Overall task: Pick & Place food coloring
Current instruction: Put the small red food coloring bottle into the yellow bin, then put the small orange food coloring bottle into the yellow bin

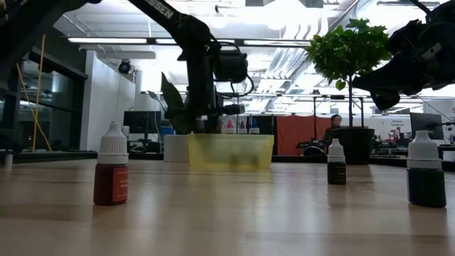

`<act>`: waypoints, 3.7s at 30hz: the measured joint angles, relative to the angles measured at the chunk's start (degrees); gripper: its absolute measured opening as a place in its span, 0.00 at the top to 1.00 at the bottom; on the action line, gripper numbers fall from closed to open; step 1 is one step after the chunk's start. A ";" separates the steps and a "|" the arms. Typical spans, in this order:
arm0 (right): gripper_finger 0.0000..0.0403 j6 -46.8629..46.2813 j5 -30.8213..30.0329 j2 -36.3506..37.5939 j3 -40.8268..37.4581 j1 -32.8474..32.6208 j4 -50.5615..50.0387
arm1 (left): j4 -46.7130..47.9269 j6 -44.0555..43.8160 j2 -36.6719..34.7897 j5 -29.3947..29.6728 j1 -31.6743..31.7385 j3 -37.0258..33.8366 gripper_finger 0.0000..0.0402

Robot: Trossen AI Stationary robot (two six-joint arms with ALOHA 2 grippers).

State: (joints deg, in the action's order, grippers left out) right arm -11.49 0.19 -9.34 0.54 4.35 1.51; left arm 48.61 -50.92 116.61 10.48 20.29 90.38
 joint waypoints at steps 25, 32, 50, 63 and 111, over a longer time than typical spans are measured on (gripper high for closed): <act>1.00 0.00 0.00 0.00 -0.02 -0.01 0.01 | -2.19 4.38 0.75 0.40 3.15 0.05 0.91; 1.00 0.00 0.00 0.00 -0.01 0.01 0.01 | -2.18 10.21 0.75 -0.79 3.43 0.05 0.90; 1.00 -0.01 0.00 0.00 -0.01 0.00 0.00 | -2.67 11.05 0.75 -0.83 3.32 0.10 0.69; 1.00 0.00 0.00 0.00 -0.02 0.01 -0.01 | 4.42 11.81 0.75 3.68 3.34 5.34 0.68; 1.00 0.00 0.00 -0.02 -0.02 0.01 0.01 | 41.56 -11.47 -2.86 -0.66 -27.11 38.43 0.40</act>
State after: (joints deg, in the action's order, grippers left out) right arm -11.49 0.19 -9.37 0.51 4.36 1.52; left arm 90.17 -62.39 113.75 9.82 -6.82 128.81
